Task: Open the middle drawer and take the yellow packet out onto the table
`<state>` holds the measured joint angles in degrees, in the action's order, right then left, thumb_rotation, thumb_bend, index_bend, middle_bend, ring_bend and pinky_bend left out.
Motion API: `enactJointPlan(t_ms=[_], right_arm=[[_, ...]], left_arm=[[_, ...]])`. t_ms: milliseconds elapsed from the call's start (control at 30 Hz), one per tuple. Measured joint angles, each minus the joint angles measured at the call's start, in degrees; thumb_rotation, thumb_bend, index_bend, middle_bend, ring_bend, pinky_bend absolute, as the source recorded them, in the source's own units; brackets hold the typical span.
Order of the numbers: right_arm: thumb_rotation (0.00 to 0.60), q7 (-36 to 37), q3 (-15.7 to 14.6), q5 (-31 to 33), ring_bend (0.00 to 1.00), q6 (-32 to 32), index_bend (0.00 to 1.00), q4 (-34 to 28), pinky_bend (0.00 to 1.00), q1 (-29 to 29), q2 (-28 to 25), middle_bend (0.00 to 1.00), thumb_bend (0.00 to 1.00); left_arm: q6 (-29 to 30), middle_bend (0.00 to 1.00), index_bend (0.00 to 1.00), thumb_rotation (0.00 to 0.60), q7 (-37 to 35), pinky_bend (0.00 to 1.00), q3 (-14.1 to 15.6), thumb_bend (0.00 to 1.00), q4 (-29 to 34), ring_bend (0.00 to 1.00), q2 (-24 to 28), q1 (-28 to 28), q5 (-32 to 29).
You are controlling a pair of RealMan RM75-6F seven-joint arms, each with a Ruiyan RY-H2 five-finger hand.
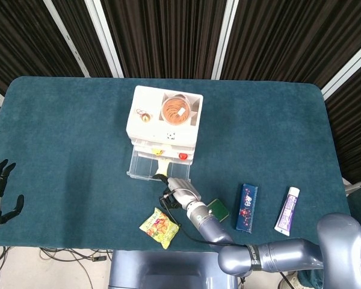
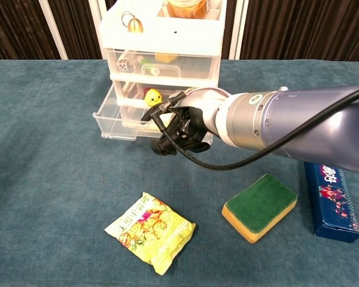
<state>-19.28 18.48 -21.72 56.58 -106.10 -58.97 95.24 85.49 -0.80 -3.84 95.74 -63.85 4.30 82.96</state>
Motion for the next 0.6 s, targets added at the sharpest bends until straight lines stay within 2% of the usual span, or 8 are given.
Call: enactJointPlan(t_ms=[467, 600], right_arm=[[0.600, 1.64, 1.62, -1.86, 0.93, -0.03, 0.15, -1.98, 0.94, 0.39, -2.67, 0.80, 0.59], [0.600, 2.13, 2.36, -2.51, 0.94, -1.26, 0.15, -3.14, 0.96, 0.49, -5.05, 0.81, 0.50]], left_arm=[[-0.17, 0.01, 0.07, 0.600, 0.03, 0.00, -0.05, 0.44, -0.07, 0.00, 0.01, 0.02, -0.27], [-0.26, 0.01, 0.07, 0.600, 0.05, 0.00, -0.12, 0.44, -0.01, 0.00, 0.03, 0.05, -0.46]])
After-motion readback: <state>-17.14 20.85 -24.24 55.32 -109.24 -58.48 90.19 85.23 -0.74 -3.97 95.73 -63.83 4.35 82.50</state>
